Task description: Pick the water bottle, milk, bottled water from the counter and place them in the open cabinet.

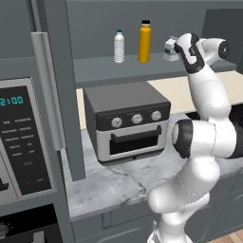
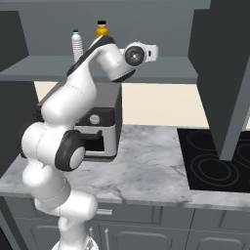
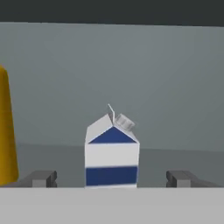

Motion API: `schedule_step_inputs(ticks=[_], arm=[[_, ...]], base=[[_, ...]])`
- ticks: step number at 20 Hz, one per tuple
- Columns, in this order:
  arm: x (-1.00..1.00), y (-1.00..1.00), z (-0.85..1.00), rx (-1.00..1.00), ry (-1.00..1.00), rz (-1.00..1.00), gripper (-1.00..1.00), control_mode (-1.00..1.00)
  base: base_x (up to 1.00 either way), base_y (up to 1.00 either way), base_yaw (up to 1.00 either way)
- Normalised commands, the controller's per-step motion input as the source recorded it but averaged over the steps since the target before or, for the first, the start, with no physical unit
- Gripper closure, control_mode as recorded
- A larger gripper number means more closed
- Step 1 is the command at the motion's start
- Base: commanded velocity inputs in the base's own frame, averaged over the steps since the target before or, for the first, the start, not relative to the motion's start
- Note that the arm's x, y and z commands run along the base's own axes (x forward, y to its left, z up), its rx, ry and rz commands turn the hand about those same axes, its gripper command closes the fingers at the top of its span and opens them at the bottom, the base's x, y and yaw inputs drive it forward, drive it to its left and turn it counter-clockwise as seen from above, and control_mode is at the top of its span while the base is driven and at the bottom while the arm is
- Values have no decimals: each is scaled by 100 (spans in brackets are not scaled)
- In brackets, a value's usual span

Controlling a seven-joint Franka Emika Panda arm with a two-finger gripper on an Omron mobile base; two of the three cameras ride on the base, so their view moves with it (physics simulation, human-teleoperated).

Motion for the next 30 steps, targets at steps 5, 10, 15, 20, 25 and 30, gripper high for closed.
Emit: schedule_step_inputs(ticks=[5, 10, 15, 20, 25, 30], arm=[[-85, 1, 7, 0, 0, 0, -100, -100], [-99, 14, 0, -2, 0, -1, -100, -100], [-100, 36, 0, -4, 0, -2, -100, -100], [-100, 55, 0, -6, 0, -3, -100, -100], [-100, 55, -9, -4, 0, -4, -100, -100], [-100, 38, -20, -6, -11, -2, -100, -100]], base=[[0, 0, 0], [0, 0, 0], [0, 0, 0], [0, 0, 0], [0, 0, 0], [0, 0, 0]])
